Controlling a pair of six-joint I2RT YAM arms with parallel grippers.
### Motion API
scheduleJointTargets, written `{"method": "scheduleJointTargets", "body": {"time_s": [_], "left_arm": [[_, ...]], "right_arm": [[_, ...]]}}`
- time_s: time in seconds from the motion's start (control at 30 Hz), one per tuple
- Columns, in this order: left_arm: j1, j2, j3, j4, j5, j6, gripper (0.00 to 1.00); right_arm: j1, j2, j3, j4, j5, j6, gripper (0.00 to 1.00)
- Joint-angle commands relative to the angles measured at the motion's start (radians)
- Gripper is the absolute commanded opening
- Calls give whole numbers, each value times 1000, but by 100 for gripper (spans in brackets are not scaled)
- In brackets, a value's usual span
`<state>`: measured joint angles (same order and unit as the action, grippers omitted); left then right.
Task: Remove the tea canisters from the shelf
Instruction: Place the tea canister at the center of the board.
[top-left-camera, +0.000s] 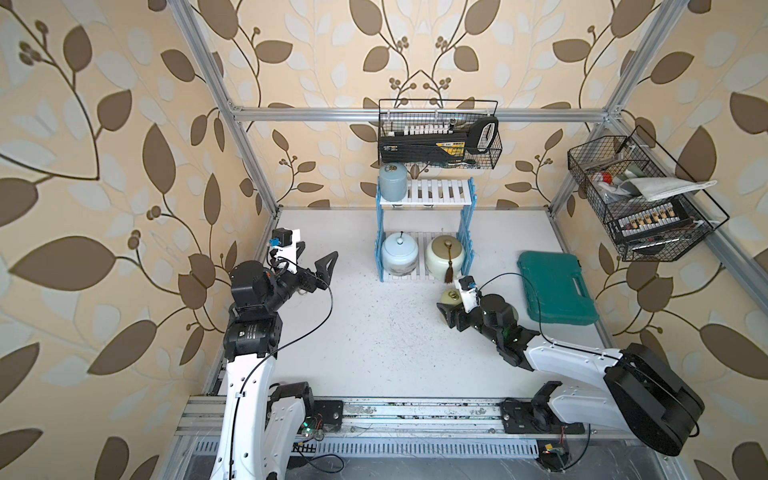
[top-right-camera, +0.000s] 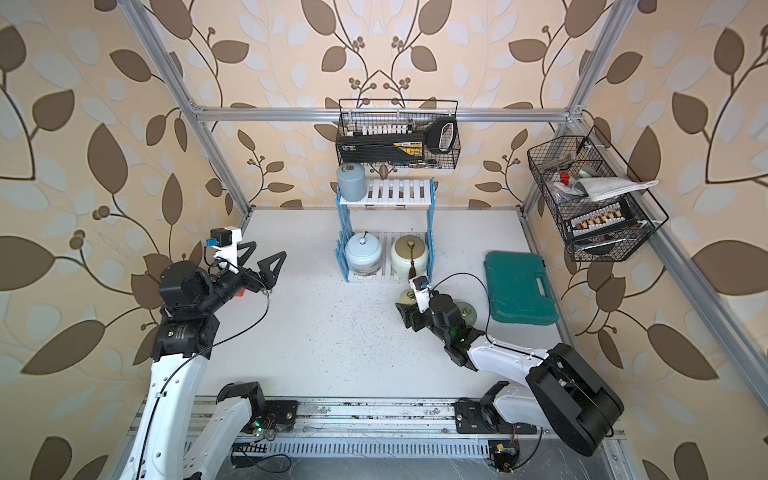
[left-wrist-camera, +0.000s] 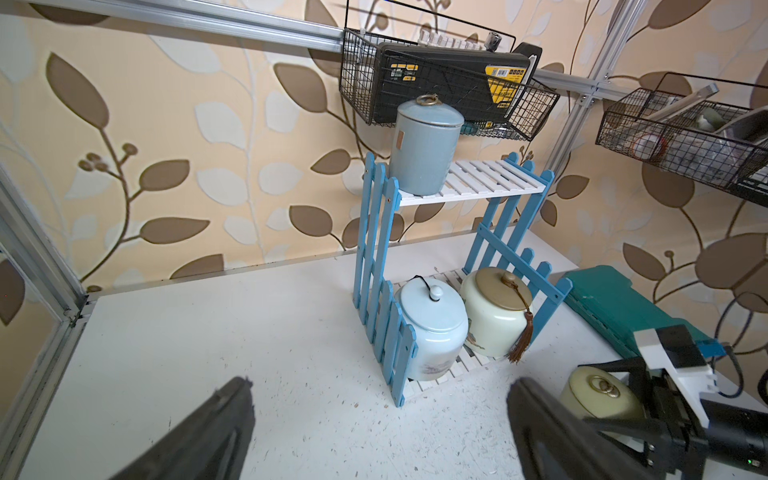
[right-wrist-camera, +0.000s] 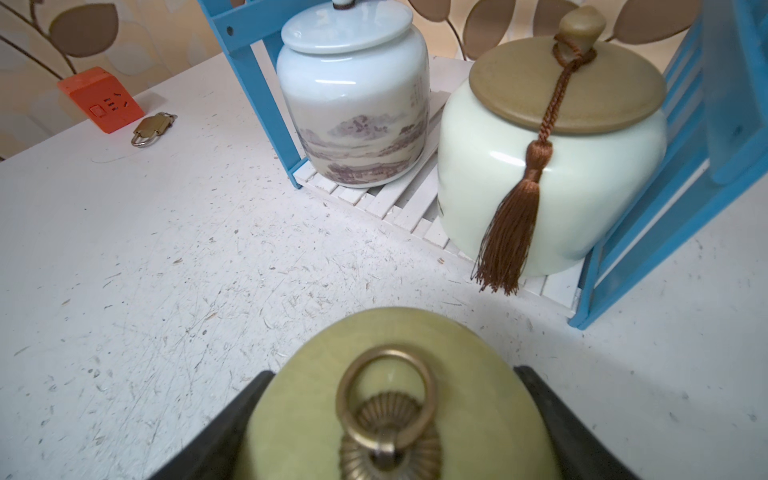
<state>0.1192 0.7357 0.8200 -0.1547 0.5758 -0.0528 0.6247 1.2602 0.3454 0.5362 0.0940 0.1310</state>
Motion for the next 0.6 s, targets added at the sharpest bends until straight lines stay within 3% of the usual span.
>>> {"method": "scheduleJointTargets", "body": {"time_s": [0.0,0.57], "left_arm": [[14,3,14,30,-1,-4,99],[10,-13,-14,69,16,19,99]], "right_arm": [[4,-4,2,104,36,13,35],[5,-15,-30,39,56,-18,43]]}}
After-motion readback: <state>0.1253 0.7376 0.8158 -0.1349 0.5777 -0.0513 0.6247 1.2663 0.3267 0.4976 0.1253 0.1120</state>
